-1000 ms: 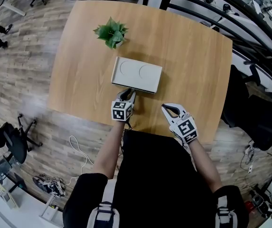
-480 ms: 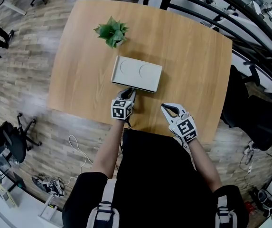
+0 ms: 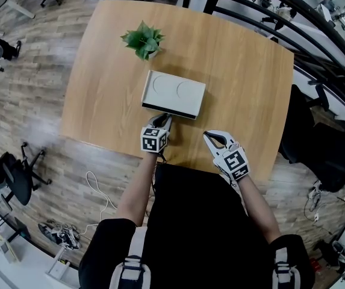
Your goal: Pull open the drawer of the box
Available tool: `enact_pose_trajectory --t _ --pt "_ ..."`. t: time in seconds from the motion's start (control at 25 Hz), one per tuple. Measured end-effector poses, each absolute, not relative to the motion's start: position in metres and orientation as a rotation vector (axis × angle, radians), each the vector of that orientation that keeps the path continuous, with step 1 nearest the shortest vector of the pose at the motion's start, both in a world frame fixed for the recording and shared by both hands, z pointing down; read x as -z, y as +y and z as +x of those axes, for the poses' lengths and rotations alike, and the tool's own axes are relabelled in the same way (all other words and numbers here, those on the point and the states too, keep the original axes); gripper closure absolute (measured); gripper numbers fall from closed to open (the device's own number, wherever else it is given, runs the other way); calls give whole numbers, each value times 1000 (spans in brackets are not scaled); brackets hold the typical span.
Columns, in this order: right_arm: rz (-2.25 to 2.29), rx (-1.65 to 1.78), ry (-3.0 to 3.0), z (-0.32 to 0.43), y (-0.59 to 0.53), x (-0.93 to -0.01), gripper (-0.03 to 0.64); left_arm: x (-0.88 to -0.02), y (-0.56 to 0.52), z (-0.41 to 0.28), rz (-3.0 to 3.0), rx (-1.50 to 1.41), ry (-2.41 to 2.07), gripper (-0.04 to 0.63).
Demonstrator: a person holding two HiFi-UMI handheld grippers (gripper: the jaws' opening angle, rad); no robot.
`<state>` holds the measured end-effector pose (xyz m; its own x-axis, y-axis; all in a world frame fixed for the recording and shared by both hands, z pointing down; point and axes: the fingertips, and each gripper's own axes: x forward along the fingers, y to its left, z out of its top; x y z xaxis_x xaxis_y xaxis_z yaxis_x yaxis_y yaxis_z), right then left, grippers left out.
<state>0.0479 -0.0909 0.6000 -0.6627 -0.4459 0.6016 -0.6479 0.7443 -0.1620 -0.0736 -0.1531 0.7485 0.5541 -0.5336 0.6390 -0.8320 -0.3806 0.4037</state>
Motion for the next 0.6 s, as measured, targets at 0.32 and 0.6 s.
enact_pose_trajectory --t 0.32,0.6 --pt "812 -478 -2412 47 -88 -595 592 -746 -142 -76 2074 -545 -1093 509" --pt "796 -473 -2420 46 -86 -595 592 -748 -127 -79 2072 -564 -1097 509"
